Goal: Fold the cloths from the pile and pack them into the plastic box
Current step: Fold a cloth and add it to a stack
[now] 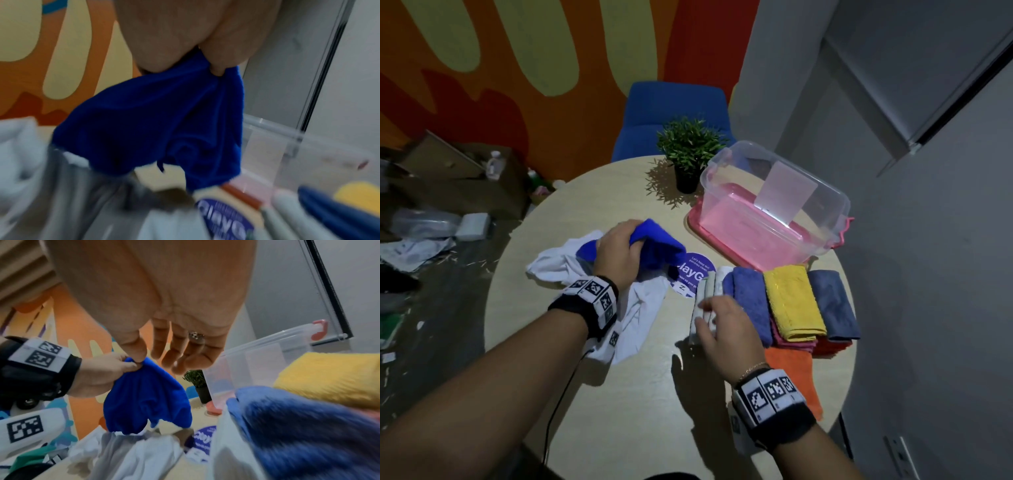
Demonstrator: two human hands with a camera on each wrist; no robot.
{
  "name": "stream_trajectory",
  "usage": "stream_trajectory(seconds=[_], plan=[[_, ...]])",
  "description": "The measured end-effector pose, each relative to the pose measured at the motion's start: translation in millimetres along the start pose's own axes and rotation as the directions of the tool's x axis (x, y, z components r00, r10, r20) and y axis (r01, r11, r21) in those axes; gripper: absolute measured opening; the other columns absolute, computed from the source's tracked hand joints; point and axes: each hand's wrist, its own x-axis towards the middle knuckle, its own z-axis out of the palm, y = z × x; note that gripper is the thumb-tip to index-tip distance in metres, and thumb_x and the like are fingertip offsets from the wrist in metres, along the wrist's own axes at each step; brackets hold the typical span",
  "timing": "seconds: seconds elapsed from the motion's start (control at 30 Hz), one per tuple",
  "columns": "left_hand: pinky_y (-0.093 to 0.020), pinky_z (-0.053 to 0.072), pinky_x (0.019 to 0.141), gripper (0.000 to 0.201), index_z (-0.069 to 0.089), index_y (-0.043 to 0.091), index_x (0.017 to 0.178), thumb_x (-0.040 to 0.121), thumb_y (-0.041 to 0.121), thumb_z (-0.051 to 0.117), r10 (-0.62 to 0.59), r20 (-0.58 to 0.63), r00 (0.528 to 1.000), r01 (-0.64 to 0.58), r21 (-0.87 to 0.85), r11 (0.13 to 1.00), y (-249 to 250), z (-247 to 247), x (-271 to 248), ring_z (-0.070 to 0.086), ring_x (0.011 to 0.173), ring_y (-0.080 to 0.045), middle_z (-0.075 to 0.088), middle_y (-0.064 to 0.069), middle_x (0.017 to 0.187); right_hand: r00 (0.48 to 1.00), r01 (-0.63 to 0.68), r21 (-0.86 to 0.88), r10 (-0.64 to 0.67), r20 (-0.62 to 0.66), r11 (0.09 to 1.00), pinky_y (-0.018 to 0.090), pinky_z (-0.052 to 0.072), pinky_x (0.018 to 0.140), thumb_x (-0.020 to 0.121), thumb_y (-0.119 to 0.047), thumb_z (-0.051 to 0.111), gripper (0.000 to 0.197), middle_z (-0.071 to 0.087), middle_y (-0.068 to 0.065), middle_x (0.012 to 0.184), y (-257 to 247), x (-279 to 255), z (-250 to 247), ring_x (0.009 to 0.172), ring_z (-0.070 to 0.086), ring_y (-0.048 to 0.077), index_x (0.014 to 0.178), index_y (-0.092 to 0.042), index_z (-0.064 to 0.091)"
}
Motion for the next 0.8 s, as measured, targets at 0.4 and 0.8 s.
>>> stream_trajectory(seconds=[0.4,0.8], plan=[[-0.031,0.051,0.072,0.032,0.057,0.019,0.105,0.083,0.002,0.073,0.287,0.533,0.796,-0.074,-0.385,0.920,97,-86,-1,0.063,0.079,-0.016,0.067,-0.004,0.088,0.974,0.225,0.315,-0.206,-0.093,0.922,0.029,0.049,0.088,0.084,-0.023,0.075,0.046,0.069,-0.004,0.108,-64,58,-56,0.098,0.062,0.007,0.127,-0.019,0.058],[-0.033,0.047,0.067,0.032,0.062,0.011,0.083,0.104,0.030,0.047,-0.425,0.439,0.792,0.328,0.282,0.902,44,-67,-40,0.069,0.084,-0.037,0.065,-0.009,0.073,0.995,-0.030,0.931,0.098,-0.006,0.365,0.034,0.046,0.076,0.079,-0.011,0.062,0.010,0.063,0.006,0.080,-78,52,-54,0.078,0.057,0.021,0.083,-0.020,0.060]])
